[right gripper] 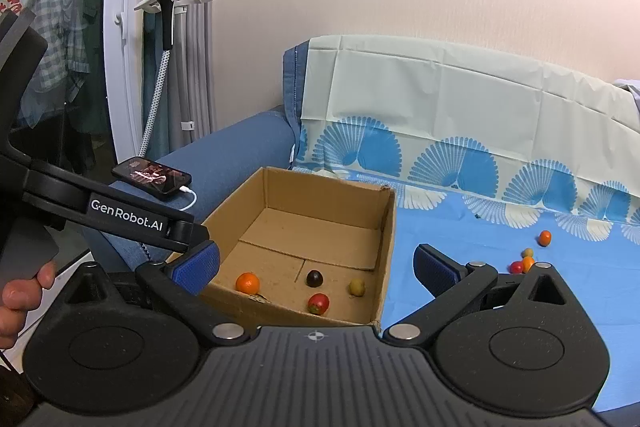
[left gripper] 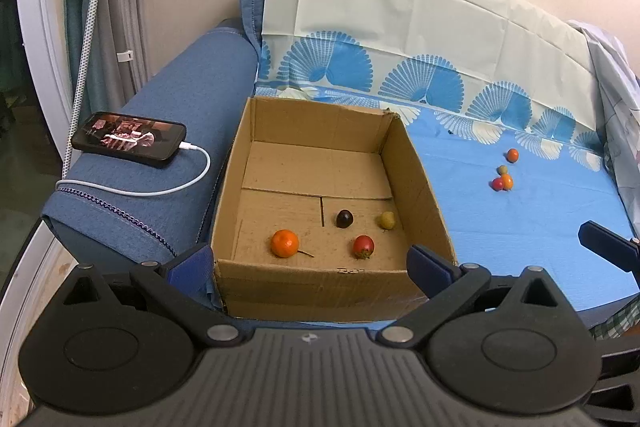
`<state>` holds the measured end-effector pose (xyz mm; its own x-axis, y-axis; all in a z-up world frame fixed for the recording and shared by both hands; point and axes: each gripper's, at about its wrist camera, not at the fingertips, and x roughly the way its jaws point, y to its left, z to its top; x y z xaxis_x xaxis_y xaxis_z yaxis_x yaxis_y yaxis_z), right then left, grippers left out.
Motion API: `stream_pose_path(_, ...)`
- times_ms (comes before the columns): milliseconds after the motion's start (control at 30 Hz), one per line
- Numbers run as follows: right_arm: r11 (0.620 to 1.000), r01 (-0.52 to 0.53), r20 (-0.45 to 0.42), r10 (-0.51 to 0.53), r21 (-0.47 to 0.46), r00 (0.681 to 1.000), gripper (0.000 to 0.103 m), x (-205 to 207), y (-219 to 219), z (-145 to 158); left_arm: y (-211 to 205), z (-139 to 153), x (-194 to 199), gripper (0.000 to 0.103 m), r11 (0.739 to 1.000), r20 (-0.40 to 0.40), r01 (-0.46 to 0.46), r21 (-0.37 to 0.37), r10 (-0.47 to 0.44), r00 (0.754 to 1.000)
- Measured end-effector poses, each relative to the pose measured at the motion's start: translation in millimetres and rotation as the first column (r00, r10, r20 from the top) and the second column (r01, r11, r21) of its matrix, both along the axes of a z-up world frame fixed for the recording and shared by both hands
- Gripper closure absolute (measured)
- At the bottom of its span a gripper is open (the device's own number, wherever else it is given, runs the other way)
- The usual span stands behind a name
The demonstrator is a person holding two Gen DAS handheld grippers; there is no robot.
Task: Organize fruits
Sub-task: 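Lift both open tools away from the box, then grasp a red cherry tomato with the left tool while the right tool grasps a tangerine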
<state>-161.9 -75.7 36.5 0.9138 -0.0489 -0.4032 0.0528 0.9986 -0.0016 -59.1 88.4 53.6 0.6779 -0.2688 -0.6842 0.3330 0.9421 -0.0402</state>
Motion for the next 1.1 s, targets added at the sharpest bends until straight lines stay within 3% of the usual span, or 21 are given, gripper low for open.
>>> stream_pose_path(400, 0.999, 0.013, -0.023, -0.012, 0.037, 1.0, 0.001, 7, -9, -9, -13, -6, 15, 0.0, 0.999, -0.027, 0.012, 0.03, -0.012, 1.0)
stream_pose_path(667, 0.992, 0.096, -0.039, -0.094, 0.077, 0.995, 0.001, 15, -45, -17, -48, -9, 33, 0.0, 0.997, -0.045, 0.051, 0.058, -0.049, 0.998)
stream_pose_path(867, 0.967, 0.244, -0.056, -0.241, 0.067, 0.969, 0.001, 17, -107, -29, -105, -17, 54, 0.0, 0.99, -0.075, 0.127, 0.059, -0.123, 0.99)
stream_pose_path(1100, 0.901, 0.434, -0.068, -0.432, 0.013, 0.899, 0.001, 23, -213, -55, -213, -34, 84, 0.0, 0.965, -0.085, 0.252, 0.078, -0.245, 0.966)
